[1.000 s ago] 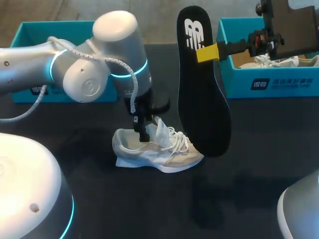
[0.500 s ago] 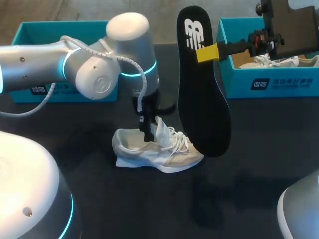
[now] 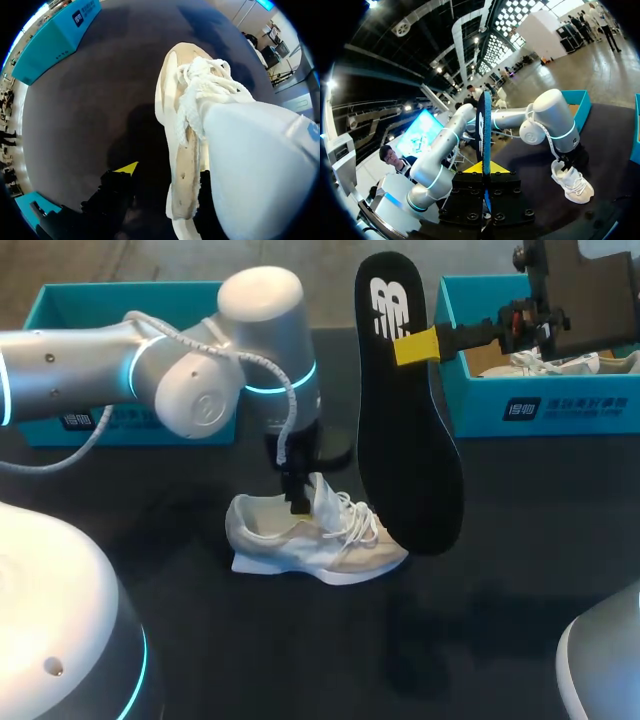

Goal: Take the shoe out of the shoebox, open the shoe tongue, remove and reinsert the insole, then place the shoe into the shoebox

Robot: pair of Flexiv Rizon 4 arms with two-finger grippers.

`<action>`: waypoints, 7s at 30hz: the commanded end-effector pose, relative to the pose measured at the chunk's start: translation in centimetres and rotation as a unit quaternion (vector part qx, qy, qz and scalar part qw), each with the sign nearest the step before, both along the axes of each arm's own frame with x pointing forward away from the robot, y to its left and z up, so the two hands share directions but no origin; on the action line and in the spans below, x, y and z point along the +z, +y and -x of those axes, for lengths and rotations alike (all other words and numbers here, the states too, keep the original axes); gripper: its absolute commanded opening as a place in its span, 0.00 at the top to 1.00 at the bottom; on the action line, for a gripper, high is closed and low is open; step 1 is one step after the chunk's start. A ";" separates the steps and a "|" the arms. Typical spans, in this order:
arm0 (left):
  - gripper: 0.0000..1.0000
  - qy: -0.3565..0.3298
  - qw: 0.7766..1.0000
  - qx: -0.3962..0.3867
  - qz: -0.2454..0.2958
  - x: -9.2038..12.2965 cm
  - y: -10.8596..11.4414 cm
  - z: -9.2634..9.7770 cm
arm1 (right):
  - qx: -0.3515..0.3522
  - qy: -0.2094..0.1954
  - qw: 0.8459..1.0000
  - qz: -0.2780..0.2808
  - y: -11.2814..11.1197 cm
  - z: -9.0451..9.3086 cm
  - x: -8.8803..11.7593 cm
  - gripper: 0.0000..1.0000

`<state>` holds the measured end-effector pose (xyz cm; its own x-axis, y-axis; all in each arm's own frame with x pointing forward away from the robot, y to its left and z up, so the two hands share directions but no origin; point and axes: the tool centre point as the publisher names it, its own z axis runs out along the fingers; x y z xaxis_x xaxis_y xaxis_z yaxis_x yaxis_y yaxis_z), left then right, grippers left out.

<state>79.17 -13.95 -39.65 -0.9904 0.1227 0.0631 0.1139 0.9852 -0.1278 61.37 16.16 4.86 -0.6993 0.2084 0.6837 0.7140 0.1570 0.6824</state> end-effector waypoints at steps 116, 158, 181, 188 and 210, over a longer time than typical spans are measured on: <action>0.00 0.031 0.764 -0.644 0.012 2.3 -8.9 -1.8 | 0.002 0.001 1.000 0.001 0.4 -0.4 0.1 1.00; 0.00 -0.149 0.726 -0.640 0.203 16.6 -7.4 -0.7 | 0.002 0.001 1.000 0.001 0.4 -0.4 0.1 1.00; 0.00 -0.246 0.715 -0.588 0.287 19.5 -6.2 -1.2 | -0.001 0.035 0.999 -0.013 -0.2 -2.3 0.4 1.00; 0.00 -0.286 0.701 -0.563 0.331 21.1 -6.1 -2.2 | -0.004 0.069 0.997 -0.041 -1.3 -5.0 0.5 1.00; 0.00 -0.441 0.608 -0.503 0.427 27.7 -4.2 -3.3 | 0.013 0.204 0.978 -0.042 -4.1 -13.9 -0.5 1.00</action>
<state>83.55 -19.07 -11.81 0.0059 0.3997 -0.9166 0.9991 -0.0412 -0.0116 73.18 11.61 4.44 -0.3846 0.1312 0.9137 0.9230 0.0703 0.3784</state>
